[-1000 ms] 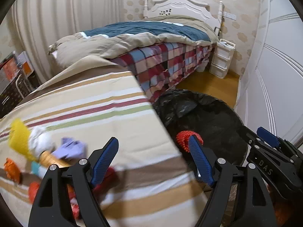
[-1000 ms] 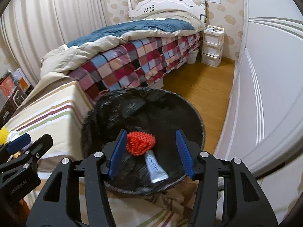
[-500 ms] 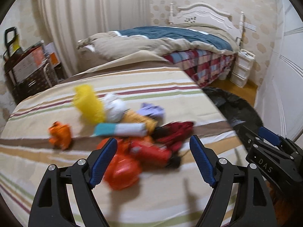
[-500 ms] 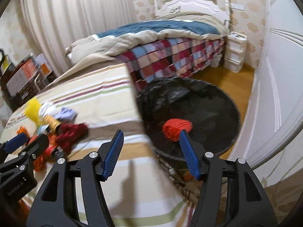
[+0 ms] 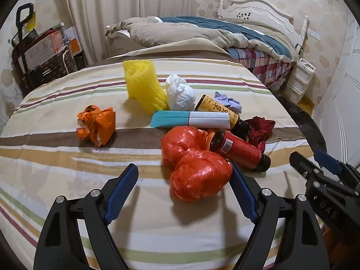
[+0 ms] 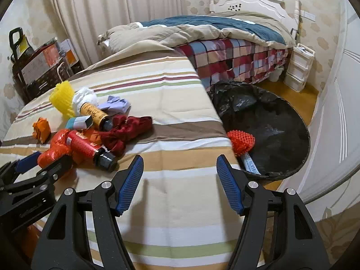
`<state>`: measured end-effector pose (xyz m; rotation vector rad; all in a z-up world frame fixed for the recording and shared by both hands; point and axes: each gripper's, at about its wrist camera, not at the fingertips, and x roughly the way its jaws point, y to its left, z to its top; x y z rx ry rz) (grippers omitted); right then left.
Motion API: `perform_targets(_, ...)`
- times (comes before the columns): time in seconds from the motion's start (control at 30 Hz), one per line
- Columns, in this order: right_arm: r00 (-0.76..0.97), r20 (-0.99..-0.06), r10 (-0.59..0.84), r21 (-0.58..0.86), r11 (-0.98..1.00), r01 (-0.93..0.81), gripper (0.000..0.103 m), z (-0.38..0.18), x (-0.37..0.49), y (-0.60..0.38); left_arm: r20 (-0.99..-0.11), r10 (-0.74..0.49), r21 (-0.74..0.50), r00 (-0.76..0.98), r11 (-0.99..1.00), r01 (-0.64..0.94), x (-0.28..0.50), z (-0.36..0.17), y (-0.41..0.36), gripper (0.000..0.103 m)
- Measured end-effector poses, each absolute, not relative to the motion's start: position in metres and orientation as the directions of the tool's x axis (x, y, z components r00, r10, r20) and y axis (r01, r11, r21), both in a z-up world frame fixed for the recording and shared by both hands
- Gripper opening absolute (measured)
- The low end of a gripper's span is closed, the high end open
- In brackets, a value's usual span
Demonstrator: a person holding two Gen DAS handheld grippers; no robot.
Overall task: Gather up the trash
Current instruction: 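Move left tool to the red plastic bag and close on it, then reach right tool to red cylindrical can and grasp it while left holds bag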
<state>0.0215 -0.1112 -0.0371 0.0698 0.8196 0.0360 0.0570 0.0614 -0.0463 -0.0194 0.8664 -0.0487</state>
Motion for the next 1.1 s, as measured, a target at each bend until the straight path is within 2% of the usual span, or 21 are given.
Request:
perform_targets(0.1,0.675,-0.735,0.063,0.069,0.997,-0.017,0.066,-0.039,0.020,-0.105,-0.774,-0.073,-0.055,0.629,0.997,0.048,0.061,-0.051,0.063,0.080)
perform_targets(0.13,0.674,-0.736,0.063,0.067,0.998,-0.020,0.066,-0.040,0.020,-0.104,-0.775,-0.079,-0.062,0.627,0.997,0.048,0.060,-0.052,0.065,0.076)
perform_targets(0.2,0.671,-0.739,0.063,0.062,0.998,-0.025,0.066,-0.040,0.020,-0.102,-0.781,-0.093,-0.074,0.617,0.996,0.056,0.061,-0.055,0.067,0.055)
perform_targets(0.3,0.667,-0.742,0.068,0.066,0.997,-0.029,0.066,-0.040,0.019,-0.099,-0.781,-0.102,-0.076,0.616,0.995,0.069,0.059,-0.056,0.070,0.046)
perform_targets(0.9,0.652,-0.748,0.124,0.070,0.992,-0.107,0.066,-0.040,0.015,-0.072,-0.765,-0.024,-0.033,0.643,0.999,-0.002,0.033,-0.053,0.120,0.044)
perform_targets(1.1,0.664,-0.740,0.108,0.079,0.994,-0.073,0.066,-0.036,0.017,-0.076,-0.767,-0.022,-0.047,0.642,0.999,-0.022,0.030,-0.053,0.131,0.044)
